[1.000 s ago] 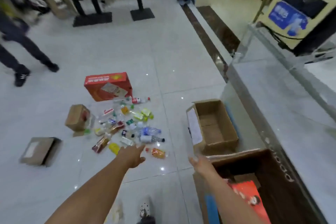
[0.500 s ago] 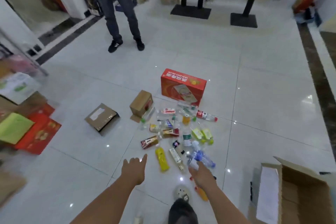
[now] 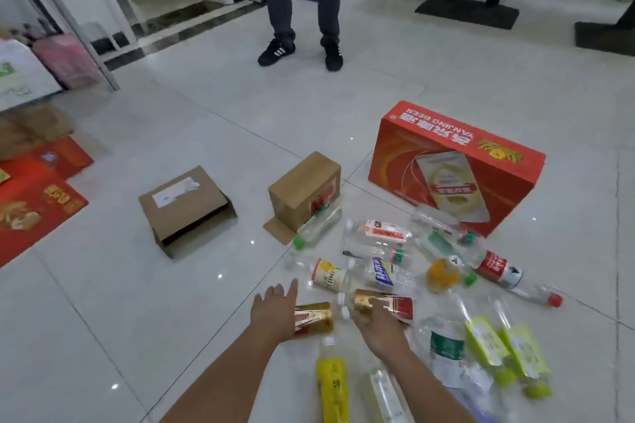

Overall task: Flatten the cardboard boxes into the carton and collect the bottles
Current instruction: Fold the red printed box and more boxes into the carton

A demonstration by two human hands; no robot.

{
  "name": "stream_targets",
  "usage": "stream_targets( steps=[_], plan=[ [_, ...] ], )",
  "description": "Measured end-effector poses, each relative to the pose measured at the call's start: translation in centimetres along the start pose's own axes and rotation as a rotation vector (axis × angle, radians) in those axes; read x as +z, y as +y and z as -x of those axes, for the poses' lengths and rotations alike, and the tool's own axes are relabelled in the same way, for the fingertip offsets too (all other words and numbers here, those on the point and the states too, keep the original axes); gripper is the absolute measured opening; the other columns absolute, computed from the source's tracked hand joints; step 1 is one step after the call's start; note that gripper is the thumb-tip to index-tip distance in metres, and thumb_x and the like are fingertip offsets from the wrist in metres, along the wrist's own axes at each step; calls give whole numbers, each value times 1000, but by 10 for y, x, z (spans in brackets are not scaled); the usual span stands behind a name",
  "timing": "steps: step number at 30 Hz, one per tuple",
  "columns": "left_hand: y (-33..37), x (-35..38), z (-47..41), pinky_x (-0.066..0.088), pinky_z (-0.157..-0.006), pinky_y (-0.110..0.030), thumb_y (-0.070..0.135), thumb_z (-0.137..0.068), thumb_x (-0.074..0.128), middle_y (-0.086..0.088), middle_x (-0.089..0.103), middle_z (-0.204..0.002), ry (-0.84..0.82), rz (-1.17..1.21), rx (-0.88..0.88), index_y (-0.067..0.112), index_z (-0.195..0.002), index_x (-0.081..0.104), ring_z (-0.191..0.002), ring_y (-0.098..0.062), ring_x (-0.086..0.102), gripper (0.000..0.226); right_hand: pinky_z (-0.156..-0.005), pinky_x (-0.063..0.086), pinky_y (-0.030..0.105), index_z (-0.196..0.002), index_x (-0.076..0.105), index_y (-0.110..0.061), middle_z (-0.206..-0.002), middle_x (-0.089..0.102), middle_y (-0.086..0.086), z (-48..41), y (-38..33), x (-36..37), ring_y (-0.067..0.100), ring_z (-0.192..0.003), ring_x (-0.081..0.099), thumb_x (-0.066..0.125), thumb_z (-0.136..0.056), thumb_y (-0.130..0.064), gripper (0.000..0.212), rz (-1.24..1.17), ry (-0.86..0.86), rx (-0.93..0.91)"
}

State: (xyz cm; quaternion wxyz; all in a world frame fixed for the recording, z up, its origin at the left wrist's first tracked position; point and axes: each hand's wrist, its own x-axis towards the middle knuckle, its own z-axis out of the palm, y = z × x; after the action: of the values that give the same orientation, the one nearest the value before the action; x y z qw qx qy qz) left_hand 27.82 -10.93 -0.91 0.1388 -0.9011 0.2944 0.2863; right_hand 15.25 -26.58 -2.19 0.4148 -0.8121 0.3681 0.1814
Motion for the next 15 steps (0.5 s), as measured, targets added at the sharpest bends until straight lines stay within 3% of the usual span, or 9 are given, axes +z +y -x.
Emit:
stream_targets(
  steps=[6,9,15],
  plan=[
    [-30,76,-106,18,-118,-43,23,-94,48,-10,10,-160,85,70,-48,15,-154,0,-148,-28,10,78,-93,44,33,-142,33,-13,-131,54,13,-124,9,38,28,-119,54,44,-97,-40,53,233,36,-147],
    [-43,84,-103,17,-118,-43,27,-95,48,-10,6,-161,17,71,-72,16,-154,-2,-149,-27,8,78,-97,44,35,-144,33,-15,-136,51,12,-131,9,34,27,-122,52,47,-96,-38,55,211,3,-162],
    [-60,58,-98,17,-118,-42,17,-94,47,-9,2,-162,-14,105,-129,15,-154,-4,-150,-26,4,78,-103,40,36,-146,31,-15,-138,48,15,-125,0,4,29,-126,48,48,-96,-37,57,153,-2,-124]
  ],
)
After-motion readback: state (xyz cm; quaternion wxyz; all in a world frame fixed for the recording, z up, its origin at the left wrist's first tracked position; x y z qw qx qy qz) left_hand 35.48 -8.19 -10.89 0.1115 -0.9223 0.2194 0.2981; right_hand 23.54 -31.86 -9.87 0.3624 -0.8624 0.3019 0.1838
